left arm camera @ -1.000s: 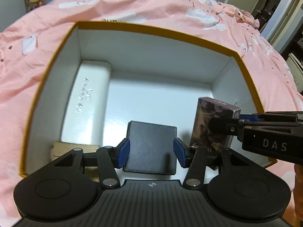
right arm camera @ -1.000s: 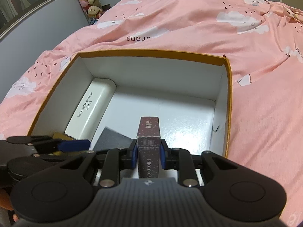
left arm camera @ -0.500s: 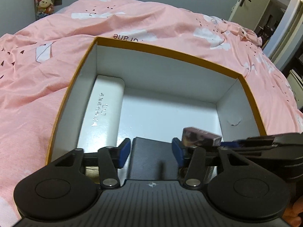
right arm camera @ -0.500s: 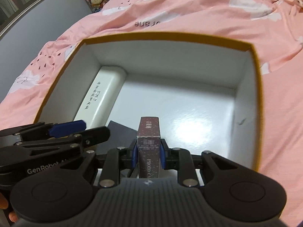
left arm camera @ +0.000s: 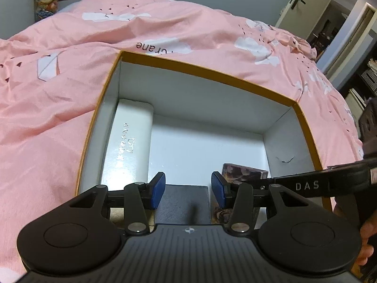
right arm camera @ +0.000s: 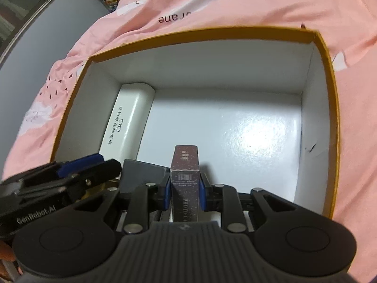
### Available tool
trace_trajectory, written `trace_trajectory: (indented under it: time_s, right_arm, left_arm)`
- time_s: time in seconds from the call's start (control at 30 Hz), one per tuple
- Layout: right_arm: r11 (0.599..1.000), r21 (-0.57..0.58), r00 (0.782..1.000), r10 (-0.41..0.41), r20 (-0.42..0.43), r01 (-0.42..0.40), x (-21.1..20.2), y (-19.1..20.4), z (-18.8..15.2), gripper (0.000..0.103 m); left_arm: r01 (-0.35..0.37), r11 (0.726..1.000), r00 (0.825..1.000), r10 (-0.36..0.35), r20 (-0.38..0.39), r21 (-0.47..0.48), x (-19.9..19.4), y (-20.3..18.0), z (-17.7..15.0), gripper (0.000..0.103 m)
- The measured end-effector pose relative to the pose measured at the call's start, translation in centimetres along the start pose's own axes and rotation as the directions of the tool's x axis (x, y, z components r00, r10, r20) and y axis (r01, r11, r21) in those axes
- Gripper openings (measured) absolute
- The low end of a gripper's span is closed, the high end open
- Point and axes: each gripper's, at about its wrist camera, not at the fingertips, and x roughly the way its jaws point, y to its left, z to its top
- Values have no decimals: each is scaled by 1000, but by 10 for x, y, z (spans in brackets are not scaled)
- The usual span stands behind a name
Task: Organize objects
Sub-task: 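Lower the grey box into the orange box and open the left gripper while the right holds the purple box, then lower the purple box beside the grey box and open the right gripper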
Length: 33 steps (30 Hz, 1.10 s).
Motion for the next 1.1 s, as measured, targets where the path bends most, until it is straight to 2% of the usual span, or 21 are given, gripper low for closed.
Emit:
trace_trajectory:
  time_s: [0.1,0.3,0.47,0.53,0.67,0.87,1.1]
  right_arm:
    - [996,44,994,81,-72,-78,10,-6,4,25]
    - [985,133,986,126,-110,-111,24,-23,9,25]
    - [993,102,989,71,-127,-58,31,-21,4,28]
    - [996,79,991,39,-129,-29,30,-17,2,34]
    - [999,37,992,-19,-126,24,27,-16,-1,40]
    - [995,-28,985,-98,-142,95,26,-10,-6,49]
    - [993,-47,979,-116,-166,109,25,-8,-12,52]
  left_arm:
    - [-19,1000,1000,20,-12,13,4,-1,2,51]
    - [-32,999,999,32,-14,12,8,-2,0,51]
    - [-50,999,999,50,-10,17,11,-2,-4,51]
    - [-49,999,999,49,-7,13,11,-1,-3,51]
    - [-54,999,999,54,3,8,9,-1,-4,51]
    - [-89,994,996,87,31,64,7,-15,-12,51]
    - [-89,993,995,84,59,84,2,-22,-17,51]
